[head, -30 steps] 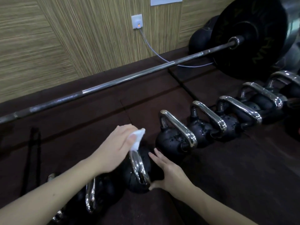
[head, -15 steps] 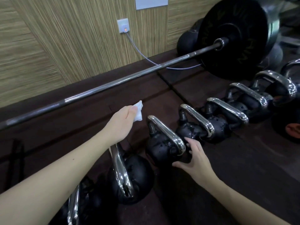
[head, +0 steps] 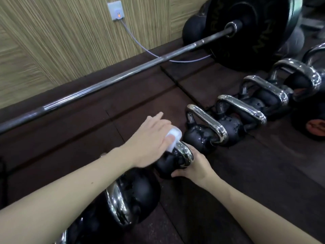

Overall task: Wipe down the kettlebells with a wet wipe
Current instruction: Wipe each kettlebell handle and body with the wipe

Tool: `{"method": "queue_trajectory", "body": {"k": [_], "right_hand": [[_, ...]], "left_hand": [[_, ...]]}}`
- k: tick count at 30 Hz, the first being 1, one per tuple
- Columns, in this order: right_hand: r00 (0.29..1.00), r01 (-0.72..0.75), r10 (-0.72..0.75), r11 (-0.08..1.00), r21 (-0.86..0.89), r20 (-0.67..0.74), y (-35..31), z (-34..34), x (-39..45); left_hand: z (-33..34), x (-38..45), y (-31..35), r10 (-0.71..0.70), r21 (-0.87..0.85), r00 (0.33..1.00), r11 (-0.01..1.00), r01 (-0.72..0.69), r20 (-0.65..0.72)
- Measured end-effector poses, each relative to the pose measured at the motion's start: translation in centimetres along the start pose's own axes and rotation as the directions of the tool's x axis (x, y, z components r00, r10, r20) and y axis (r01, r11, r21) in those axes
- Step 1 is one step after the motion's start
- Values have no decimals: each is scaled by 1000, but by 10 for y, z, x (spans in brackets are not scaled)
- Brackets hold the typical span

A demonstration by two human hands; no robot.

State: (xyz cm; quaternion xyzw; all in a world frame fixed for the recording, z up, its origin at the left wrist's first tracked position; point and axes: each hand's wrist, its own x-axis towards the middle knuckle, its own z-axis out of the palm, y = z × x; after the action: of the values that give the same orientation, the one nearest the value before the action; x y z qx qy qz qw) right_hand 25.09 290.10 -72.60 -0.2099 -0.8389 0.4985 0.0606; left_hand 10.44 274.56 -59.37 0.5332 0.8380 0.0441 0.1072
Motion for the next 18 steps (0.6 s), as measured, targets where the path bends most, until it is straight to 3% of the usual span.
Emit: {"method": "queue_trajectory", "body": {"k": [4,6,10,13,16,18], "right_hand": [[999,-50,50,999,9,5,9,1,-2],[997,-62,60,997,36,44,6,0,-1],[998,-44,43,999,32,54,3,-4,-1],[999,-5,4,999,43,41,1,-4,-2],[997,10,-14,999,51,78,1,-9,-1],[995,28,-32,999,46,97,5,-11,1]], "left_hand": [[25,-7,40,313,275,950,912,-305,14],[28,0,44,353,319,933,879,-355,65],[6,9,24,234,217,972,950,-226,-10],[1,15,-9,103,34,992,994,-101,-72],[-1,21,-27,-165,-295,983,946,135,-78],[-1,22,-21,-173,-313,982,939,142,-75]]}}
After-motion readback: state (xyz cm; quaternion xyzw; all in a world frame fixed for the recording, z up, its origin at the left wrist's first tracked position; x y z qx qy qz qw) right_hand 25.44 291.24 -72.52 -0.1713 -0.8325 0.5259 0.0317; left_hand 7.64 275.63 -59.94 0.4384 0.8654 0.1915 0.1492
